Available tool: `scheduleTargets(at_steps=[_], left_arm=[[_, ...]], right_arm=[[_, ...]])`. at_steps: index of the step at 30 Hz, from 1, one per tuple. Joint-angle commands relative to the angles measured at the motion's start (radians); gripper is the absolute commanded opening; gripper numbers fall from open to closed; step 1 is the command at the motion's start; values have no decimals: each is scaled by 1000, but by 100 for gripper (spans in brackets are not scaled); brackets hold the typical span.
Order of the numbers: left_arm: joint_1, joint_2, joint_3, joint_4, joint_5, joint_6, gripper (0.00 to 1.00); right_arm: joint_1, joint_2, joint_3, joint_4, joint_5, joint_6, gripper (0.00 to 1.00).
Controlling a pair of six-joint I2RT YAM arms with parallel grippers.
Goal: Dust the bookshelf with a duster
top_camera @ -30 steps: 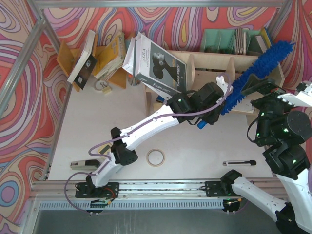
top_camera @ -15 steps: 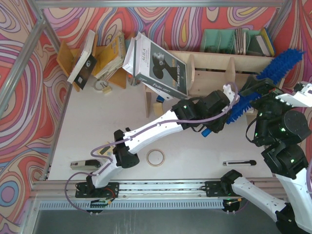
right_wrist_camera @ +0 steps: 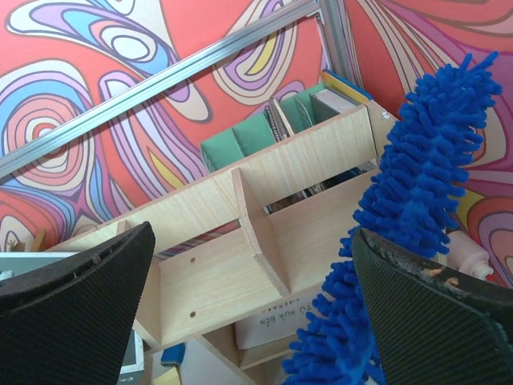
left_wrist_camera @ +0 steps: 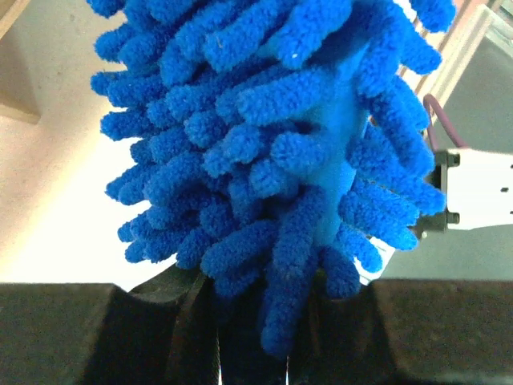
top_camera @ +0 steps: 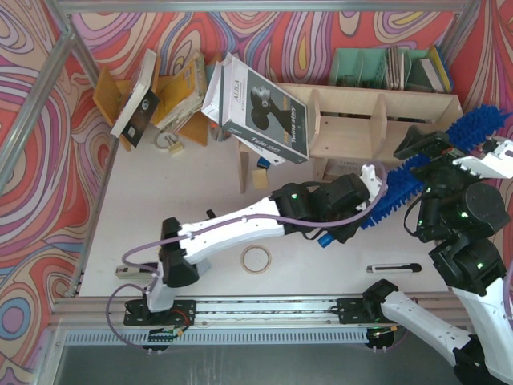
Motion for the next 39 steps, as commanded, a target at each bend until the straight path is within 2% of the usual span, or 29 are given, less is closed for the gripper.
scheduleTargets(at_steps=[1, 7, 13, 21, 27, 39], left_arm=[[-13, -168, -136, 111, -35, 39, 0], [-15, -340, -333, 194, -78, 43, 0], [-13, -482, -484, 183, -241, 11, 0], [-13, -589, -579, 142, -452, -75, 0], [-4, -610, -614, 174, -494, -98, 0], [61, -587, -642, 215, -433, -147, 0]], right_arm=[[1, -12, -14, 9, 17, 4, 99], [1, -11, -8, 6, 17, 5, 99], [2, -15, -4, 8, 12, 7, 99], [1, -6, -6, 4, -3, 26, 99], [1, -4, -5, -4, -8, 31, 99], [2, -12, -14, -6, -2, 27, 99]])
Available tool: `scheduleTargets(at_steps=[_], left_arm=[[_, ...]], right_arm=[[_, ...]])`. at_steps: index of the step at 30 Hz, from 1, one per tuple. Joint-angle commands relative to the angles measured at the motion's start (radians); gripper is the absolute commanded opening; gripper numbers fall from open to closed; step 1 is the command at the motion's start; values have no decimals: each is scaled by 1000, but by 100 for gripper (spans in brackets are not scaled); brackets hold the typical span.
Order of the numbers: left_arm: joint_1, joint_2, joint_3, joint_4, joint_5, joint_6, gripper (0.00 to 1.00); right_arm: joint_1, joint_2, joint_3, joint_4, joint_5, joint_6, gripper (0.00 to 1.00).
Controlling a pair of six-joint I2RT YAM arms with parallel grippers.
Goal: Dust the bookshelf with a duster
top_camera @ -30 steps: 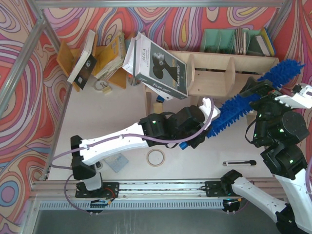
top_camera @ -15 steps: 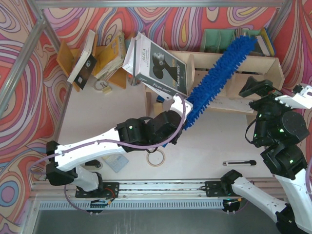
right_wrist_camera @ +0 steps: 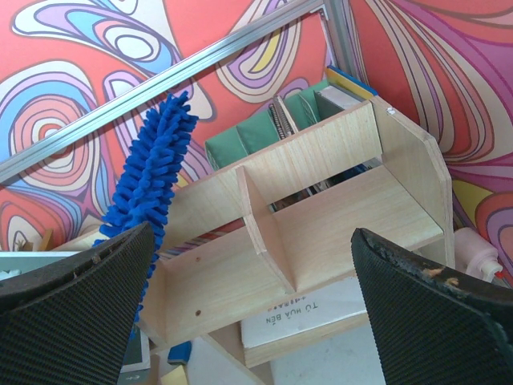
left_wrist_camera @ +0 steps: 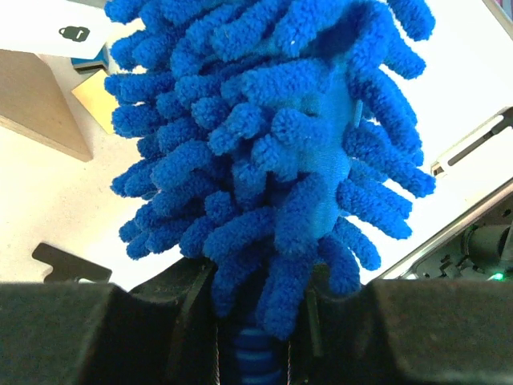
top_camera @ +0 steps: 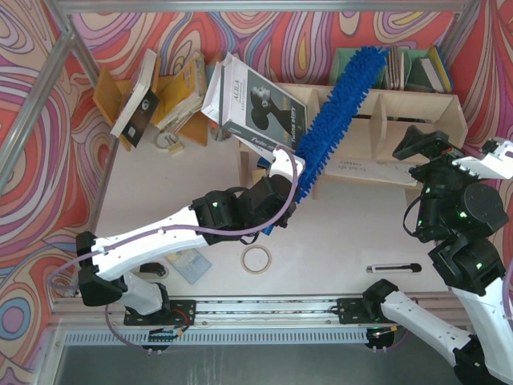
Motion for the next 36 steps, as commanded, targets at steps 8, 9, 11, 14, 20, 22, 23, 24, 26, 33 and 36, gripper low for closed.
scheduleTargets(at_steps=[8, 9, 11, 14, 20, 22, 23, 24, 26, 33, 36], left_arm=[[37, 85, 82, 42, 69, -46, 0], [37, 102, 93, 41, 82, -45, 0], [36, 124, 106, 40, 110, -49, 0], [36, 146, 114, 43, 143, -55, 0], [26, 149, 99, 50, 191, -62, 0], [5, 138, 86, 70, 184, -44, 0], [-8, 127, 79, 81, 177, -32, 0], [-20, 117, 73, 93, 168, -22, 0], [-36, 93, 51, 112, 151, -14, 0], [-59, -40, -92, 169, 49, -34, 0], [-70, -108, -157, 173, 30, -38, 0]], right_arm=[[1, 2, -12, -3, -2, 12, 99], [1, 2, -12, -4, -2, 13, 99], [1, 0, -13, -4, -1, 12, 99], [2, -2, -15, -5, 2, 12, 99], [1, -5, -23, -5, 6, 9, 99], [1, -5, -26, -4, 7, 11, 99], [1, -5, -29, -2, 6, 11, 99], [1, -5, -31, -2, 6, 12, 99], [2, -4, -35, -3, 4, 15, 99], [1, -5, -31, -9, 0, 23, 99], [2, -5, -30, -9, 0, 22, 99]])
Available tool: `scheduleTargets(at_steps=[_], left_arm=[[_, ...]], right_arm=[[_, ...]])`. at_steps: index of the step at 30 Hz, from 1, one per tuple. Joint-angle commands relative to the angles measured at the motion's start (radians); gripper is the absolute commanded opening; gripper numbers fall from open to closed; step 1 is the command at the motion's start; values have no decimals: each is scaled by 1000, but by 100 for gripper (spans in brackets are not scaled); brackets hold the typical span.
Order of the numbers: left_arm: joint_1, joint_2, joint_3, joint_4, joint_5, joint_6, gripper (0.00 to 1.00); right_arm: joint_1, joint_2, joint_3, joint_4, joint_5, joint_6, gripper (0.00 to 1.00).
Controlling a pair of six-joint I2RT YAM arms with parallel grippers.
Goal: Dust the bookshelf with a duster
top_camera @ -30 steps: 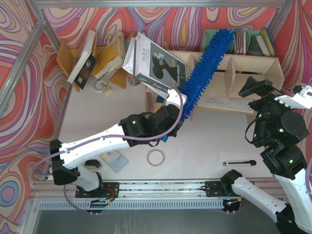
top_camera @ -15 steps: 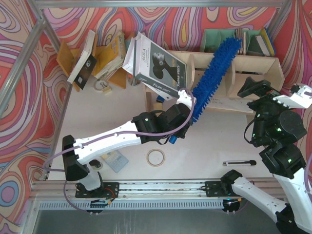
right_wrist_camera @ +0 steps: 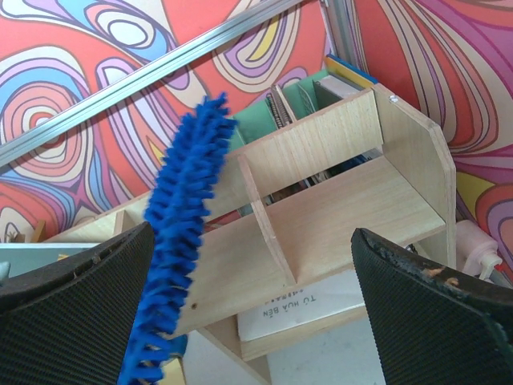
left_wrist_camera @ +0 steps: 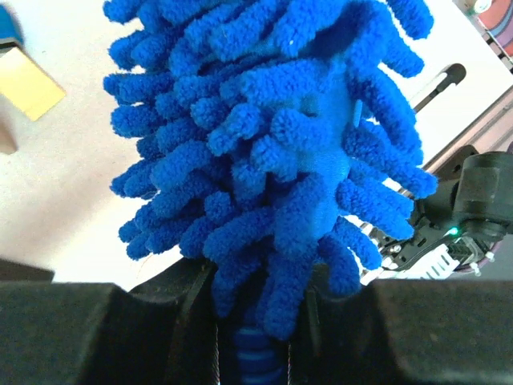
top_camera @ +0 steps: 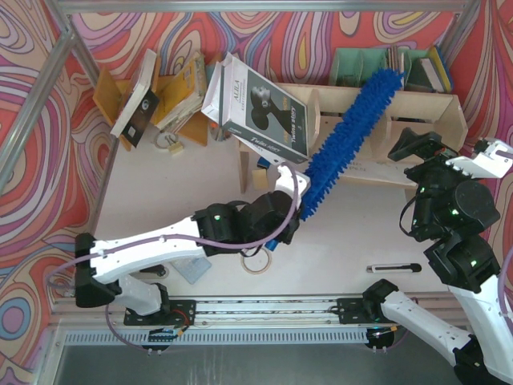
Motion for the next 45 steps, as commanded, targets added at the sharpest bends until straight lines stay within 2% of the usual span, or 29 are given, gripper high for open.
scheduleTargets(at_steps=[1, 5, 10, 16, 20, 24, 28, 31, 34, 39, 45], left_arm=[[-14, -124, -80, 77, -75, 6, 0], [-34, -202, -102, 62, -73, 46, 0], [-38, -281, -56, 44, -93, 93, 0], [-38, -293, 122, -72, -190, 149, 0], [-37, -269, 260, -208, -249, 150, 0], [-38, -297, 315, -308, -351, 123, 0], [-36, -372, 333, -406, -512, 101, 0], [-34, -419, 314, -446, -647, 86, 0], [-11, -431, 308, -512, -712, 55, 0], [111, -440, 274, -592, -636, -16, 0], [357, -447, 160, -600, -375, -42, 0]], right_arm=[[1, -4, -1, -7, 0, 11, 99], [1, 3, -6, -6, -2, 16, 99], [1, 15, -9, -8, -6, 28, 99], [2, 19, -9, -15, -13, 38, 99], [1, 16, -14, -21, -11, 45, 99], [1, 11, -22, -22, -7, 48, 99], [1, 12, -26, -19, -9, 46, 99], [1, 19, -24, -16, -15, 46, 99], [1, 26, -22, -14, -23, 53, 99], [1, 34, -22, -17, -28, 63, 99], [1, 41, -23, -25, -31, 68, 99]])
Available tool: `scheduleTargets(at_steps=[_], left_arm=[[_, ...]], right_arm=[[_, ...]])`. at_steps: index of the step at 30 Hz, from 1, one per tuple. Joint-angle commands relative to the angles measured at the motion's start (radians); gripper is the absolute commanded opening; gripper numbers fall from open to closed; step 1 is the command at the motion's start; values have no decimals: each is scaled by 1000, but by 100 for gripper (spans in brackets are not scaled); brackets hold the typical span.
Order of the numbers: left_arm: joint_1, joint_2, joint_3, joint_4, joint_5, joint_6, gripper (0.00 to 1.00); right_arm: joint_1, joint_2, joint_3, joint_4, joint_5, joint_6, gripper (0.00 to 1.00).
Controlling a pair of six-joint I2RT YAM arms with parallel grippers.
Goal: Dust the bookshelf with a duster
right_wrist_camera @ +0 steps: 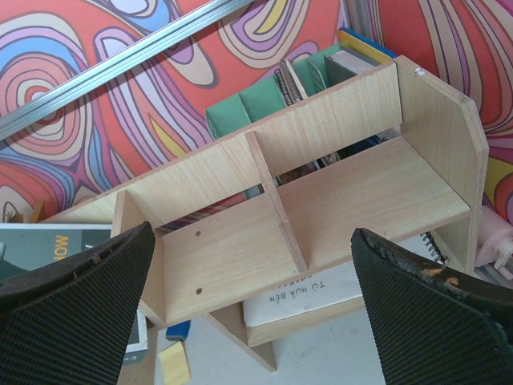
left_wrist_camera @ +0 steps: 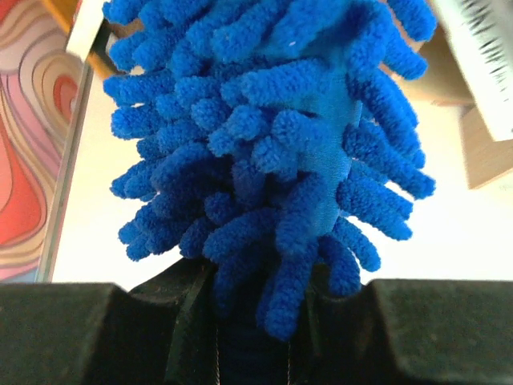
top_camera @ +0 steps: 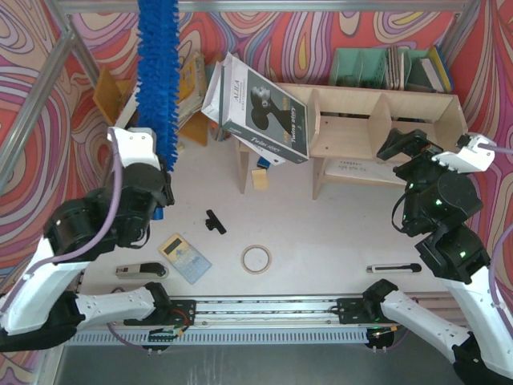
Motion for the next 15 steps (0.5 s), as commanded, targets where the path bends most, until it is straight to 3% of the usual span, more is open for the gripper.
scheduleTargets(at_steps=[1, 9, 15], left_arm=[[122, 0, -94, -19, 173, -42, 0], [246, -75, -285, 13, 334, -80, 0], [250, -146, -419, 105, 519, -69, 0]], right_arm=[[1, 6, 2, -8, -6, 14, 99], [1, 22, 16, -16, -12, 17, 99], [1, 25, 24, -6, -20, 23, 99]])
